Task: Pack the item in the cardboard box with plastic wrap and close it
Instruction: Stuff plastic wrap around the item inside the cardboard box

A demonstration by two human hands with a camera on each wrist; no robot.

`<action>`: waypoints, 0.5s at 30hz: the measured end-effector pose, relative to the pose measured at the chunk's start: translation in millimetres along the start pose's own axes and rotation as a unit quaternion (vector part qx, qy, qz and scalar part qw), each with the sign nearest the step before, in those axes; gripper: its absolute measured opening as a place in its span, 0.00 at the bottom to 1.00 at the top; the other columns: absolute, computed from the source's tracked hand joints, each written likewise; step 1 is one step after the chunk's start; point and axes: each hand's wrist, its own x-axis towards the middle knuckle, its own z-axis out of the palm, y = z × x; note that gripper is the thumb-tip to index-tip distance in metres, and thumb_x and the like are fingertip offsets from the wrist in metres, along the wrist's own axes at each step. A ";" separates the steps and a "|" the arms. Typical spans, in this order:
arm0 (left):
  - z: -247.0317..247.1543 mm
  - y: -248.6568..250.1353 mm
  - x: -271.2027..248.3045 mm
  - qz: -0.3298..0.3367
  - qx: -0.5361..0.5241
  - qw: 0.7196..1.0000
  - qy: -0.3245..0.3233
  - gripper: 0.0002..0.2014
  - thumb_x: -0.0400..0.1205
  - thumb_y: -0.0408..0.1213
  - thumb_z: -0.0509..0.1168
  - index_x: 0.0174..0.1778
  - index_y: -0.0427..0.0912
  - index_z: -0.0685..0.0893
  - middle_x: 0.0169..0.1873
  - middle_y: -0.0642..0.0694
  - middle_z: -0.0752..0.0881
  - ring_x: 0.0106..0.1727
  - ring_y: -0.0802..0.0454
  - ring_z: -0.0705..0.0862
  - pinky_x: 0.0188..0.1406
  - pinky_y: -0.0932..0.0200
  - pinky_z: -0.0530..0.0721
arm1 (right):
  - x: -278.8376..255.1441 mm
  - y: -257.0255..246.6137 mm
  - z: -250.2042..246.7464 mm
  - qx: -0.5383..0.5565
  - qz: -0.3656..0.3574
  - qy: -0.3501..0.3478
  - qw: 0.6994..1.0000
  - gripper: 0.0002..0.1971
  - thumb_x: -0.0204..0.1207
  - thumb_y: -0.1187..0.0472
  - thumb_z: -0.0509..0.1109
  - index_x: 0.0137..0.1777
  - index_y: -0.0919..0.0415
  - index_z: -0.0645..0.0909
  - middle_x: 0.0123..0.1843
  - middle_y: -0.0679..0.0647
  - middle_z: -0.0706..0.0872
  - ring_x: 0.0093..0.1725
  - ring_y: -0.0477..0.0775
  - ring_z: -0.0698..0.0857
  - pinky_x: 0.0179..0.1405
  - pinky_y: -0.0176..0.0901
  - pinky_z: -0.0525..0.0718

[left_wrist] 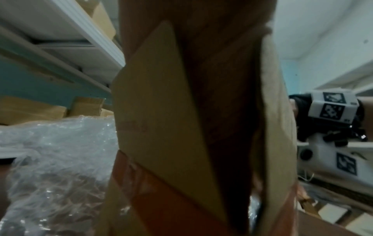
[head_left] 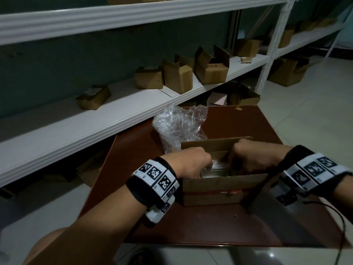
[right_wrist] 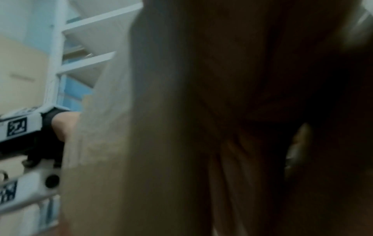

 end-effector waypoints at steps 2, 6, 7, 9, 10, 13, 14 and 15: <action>0.9 -1.8 -0.7 0.013 0.009 1.000 0.020 0.19 0.85 0.35 0.73 0.73 0.42 0.86 0.59 0.40 0.89 0.60 0.43 0.87 0.53 0.54 0.85 | -3.8 1.8 -5.0 -0.012 -0.034 0.078 0.996 0.17 0.72 0.59 0.80 0.59 0.44 0.84 0.49 0.40 0.86 0.46 0.38 0.87 0.42 0.31 0.87; 4.1 -4.2 -1.0 0.012 0.038 0.998 0.039 0.14 0.83 0.33 0.72 0.66 0.40 0.89 0.52 0.41 0.89 0.53 0.44 0.89 0.51 0.47 0.90 | 0.5 -2.9 0.4 -0.019 -0.028 0.071 0.997 0.21 0.70 0.54 0.81 0.62 0.43 0.82 0.56 0.42 0.86 0.51 0.40 0.85 0.49 0.28 0.84; 4.7 -5.0 -0.6 0.006 0.054 0.998 0.039 0.12 0.83 0.31 0.72 0.63 0.39 0.89 0.51 0.41 0.89 0.50 0.44 0.89 0.48 0.48 0.90 | 3.1 -2.2 4.3 -0.037 -0.020 0.060 0.997 0.18 0.74 0.56 0.78 0.62 0.44 0.80 0.59 0.44 0.84 0.52 0.41 0.83 0.49 0.26 0.81; 4.1 -5.1 0.7 -0.004 0.066 0.997 0.040 0.10 0.81 0.28 0.71 0.58 0.39 0.90 0.48 0.42 0.88 0.47 0.44 0.89 0.44 0.49 0.90 | 4.5 -5.6 10.0 -0.060 0.001 0.039 0.997 0.12 0.83 0.59 0.68 0.64 0.51 0.77 0.55 0.42 0.74 0.52 0.42 0.75 0.46 0.22 0.74; 3.4 -4.4 1.5 -0.006 0.070 0.997 0.038 0.09 0.81 0.27 0.71 0.56 0.39 0.90 0.47 0.42 0.88 0.46 0.44 0.89 0.42 0.50 0.89 | 5.4 -5.9 12.1 -0.055 0.015 0.033 0.998 0.10 0.85 0.61 0.65 0.65 0.56 0.77 0.50 0.41 0.70 0.52 0.43 0.73 0.46 0.23 0.72; 1.7 -5.7 5.2 -0.004 0.065 0.998 0.027 0.07 0.82 0.28 0.71 0.54 0.40 0.90 0.46 0.43 0.89 0.45 0.45 0.88 0.43 0.50 0.89 | 12.4 -4.2 13.0 -0.042 0.026 0.032 0.998 0.13 0.85 0.61 0.65 0.67 0.62 0.79 0.52 0.46 0.75 0.55 0.49 0.77 0.53 0.33 0.77; 2.1 -7.7 6.8 -0.005 0.053 0.998 0.023 0.07 0.82 0.29 0.71 0.54 0.40 0.90 0.47 0.44 0.89 0.47 0.46 0.88 0.46 0.49 0.89 | 15.4 -3.7 12.8 -0.034 0.032 0.027 0.999 0.13 0.85 0.60 0.66 0.67 0.62 0.79 0.57 0.50 0.78 0.57 0.50 0.80 0.49 0.32 0.78; 2.1 -9.2 7.8 -0.003 0.038 0.999 0.021 0.08 0.82 0.29 0.71 0.56 0.41 0.90 0.48 0.45 0.89 0.49 0.46 0.88 0.49 0.50 0.89 | 18.2 -2.4 12.6 -0.030 0.037 0.016 0.999 0.13 0.84 0.60 0.67 0.65 0.61 0.80 0.59 0.52 0.80 0.57 0.52 0.81 0.44 0.31 0.78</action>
